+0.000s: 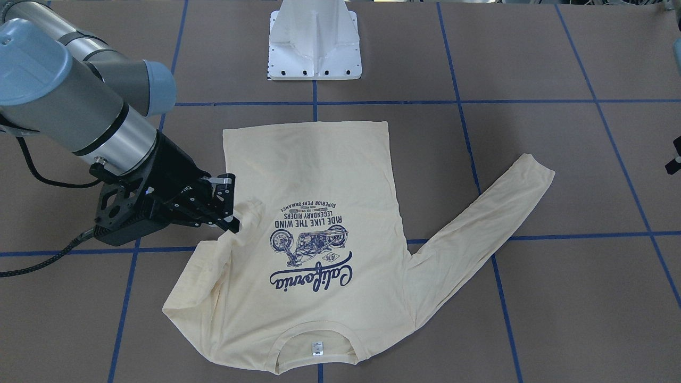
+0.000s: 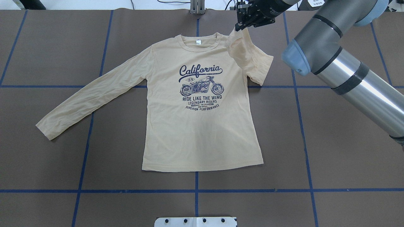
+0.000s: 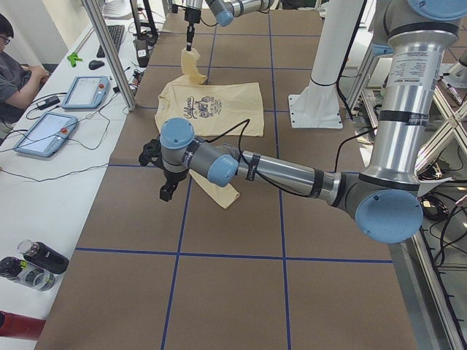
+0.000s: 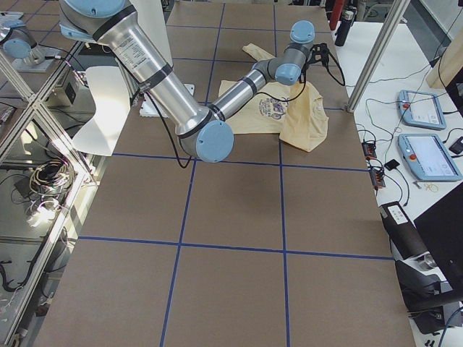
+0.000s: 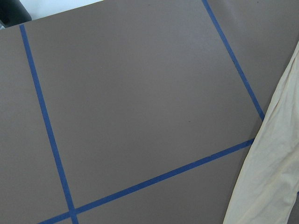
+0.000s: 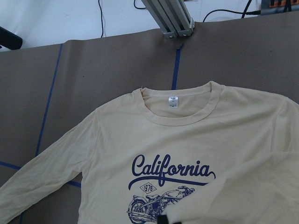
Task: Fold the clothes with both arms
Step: 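Lift the cuff with the right gripper and carry it toward the collar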
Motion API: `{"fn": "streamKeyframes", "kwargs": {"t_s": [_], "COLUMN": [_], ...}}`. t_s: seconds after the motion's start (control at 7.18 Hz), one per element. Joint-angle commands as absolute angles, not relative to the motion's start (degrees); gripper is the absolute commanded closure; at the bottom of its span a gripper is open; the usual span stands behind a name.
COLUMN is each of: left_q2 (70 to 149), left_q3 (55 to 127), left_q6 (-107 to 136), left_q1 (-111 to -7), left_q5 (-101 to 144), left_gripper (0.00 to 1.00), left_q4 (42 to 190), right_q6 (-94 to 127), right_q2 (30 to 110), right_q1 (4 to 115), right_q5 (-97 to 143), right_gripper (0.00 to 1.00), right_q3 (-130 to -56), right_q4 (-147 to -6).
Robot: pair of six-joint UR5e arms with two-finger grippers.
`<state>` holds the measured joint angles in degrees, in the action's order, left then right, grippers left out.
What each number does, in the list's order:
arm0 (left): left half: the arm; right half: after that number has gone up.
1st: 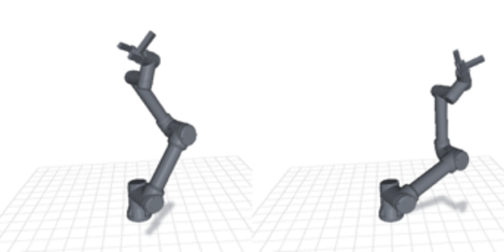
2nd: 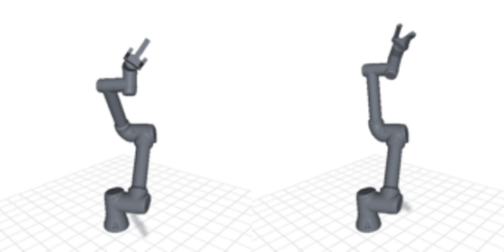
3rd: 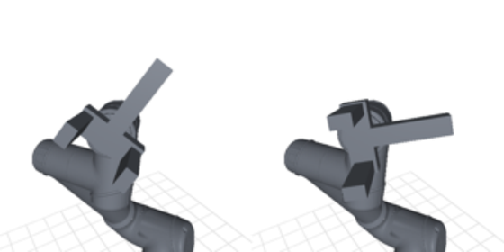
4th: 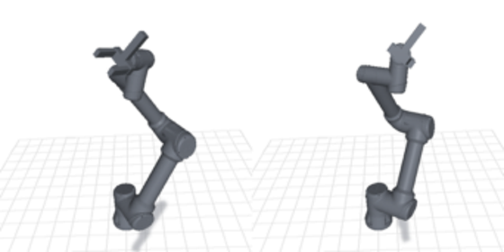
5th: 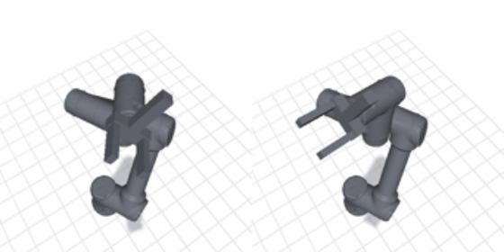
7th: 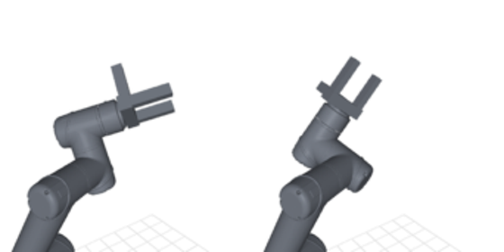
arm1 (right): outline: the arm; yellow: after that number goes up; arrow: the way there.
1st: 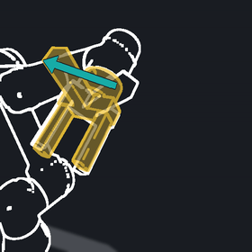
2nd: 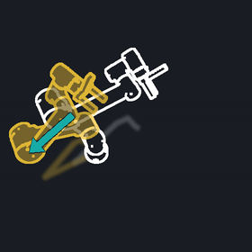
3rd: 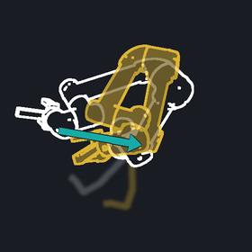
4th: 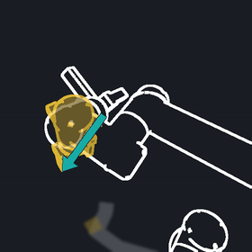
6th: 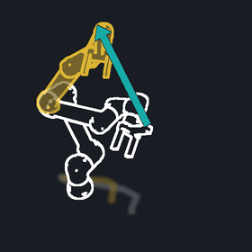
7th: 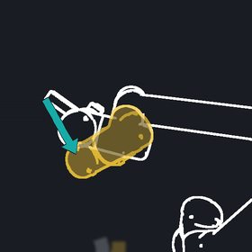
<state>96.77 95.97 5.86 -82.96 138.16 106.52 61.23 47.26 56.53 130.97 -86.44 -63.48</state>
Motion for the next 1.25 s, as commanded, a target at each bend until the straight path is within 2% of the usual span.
{"fn": "streamKeyframes", "kwargs": {"t_s": [0.0, 0.28, 0.84, 1.11], "left_q2": [96.77, 96.77, 96.77, 96.85], "left_q3": [95.63, 94.49, 94.31, 93.87], "left_q6": [5.80, 5.63, 5.71, 5.71], "left_q1": [-82.97, -82.97, -82.97, -82.88], "left_q5": [138.16, 138.16, 138.16, 138.16], "left_gripper": [0.00, 0.00, 0.00, 0.00], "left_q4": [106.52, 106.61, 106.61, 106.61], "right_q6": [62.13, 64.16, 64.25, 64.25], "right_q2": [44.84, 40.97, 40.34, 36.94], "right_q1": [56.78, 56.52, 47.65, 46.59], "right_q5": [130.96, 130.52, 118.59, 116.81], "right_gripper": [1.00, 1.00, 1.00, 1.00], "right_q3": [-86.66, -86.05, -84.38, -77.92], "right_q4": [-63.37, -63.63, -63.37, -63.28]}}
